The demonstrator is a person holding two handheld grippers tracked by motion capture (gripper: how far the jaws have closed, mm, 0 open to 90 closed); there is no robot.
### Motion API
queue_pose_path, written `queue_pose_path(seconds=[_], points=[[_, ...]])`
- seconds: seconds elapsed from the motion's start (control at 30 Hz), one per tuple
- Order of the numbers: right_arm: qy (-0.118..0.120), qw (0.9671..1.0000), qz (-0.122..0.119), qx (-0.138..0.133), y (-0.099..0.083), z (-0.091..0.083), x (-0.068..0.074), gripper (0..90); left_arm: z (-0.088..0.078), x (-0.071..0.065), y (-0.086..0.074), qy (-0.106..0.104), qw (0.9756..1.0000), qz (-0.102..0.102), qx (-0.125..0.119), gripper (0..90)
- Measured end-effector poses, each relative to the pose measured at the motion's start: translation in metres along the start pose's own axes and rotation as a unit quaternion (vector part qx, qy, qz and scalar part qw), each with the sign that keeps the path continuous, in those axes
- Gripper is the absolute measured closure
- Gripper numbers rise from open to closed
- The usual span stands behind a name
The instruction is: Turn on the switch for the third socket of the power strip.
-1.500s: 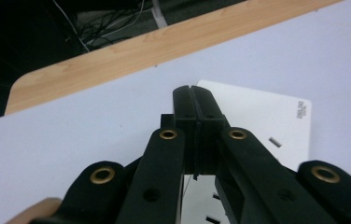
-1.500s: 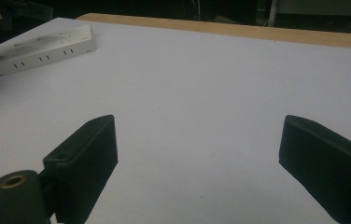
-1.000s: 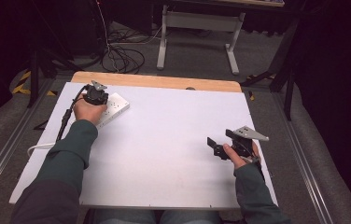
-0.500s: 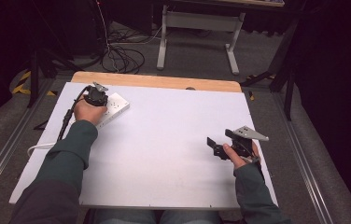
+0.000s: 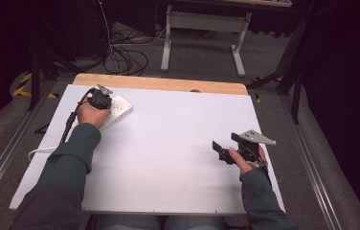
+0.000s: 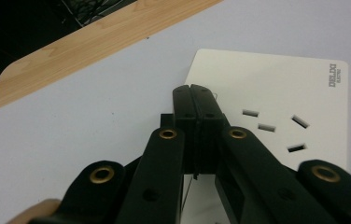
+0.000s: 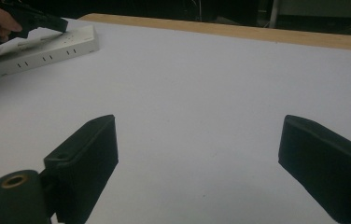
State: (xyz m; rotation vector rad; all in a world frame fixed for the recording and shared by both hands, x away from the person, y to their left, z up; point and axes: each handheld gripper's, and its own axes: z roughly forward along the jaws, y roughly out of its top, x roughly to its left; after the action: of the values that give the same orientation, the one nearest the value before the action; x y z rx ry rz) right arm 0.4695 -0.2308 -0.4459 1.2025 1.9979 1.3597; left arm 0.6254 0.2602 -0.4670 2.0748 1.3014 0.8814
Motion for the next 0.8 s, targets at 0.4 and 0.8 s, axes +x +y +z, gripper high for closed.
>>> queue_pose_path(seconds=[0.4, 0.8], points=[[-0.002, 1.0, 0.0, -0.002, 0.0, -0.001, 0.0, 12.3, 0.0, -0.003, 0.0, 0.01, 0.9997, 0.018, 0.01, 90.0], [0.004, 1.0, -0.008, -0.004, 0.005, 0.004, 0.003, 12.3, -0.075, 0.0, -0.01, -0.005, 0.9881, -0.057, -0.143, 89.9]])
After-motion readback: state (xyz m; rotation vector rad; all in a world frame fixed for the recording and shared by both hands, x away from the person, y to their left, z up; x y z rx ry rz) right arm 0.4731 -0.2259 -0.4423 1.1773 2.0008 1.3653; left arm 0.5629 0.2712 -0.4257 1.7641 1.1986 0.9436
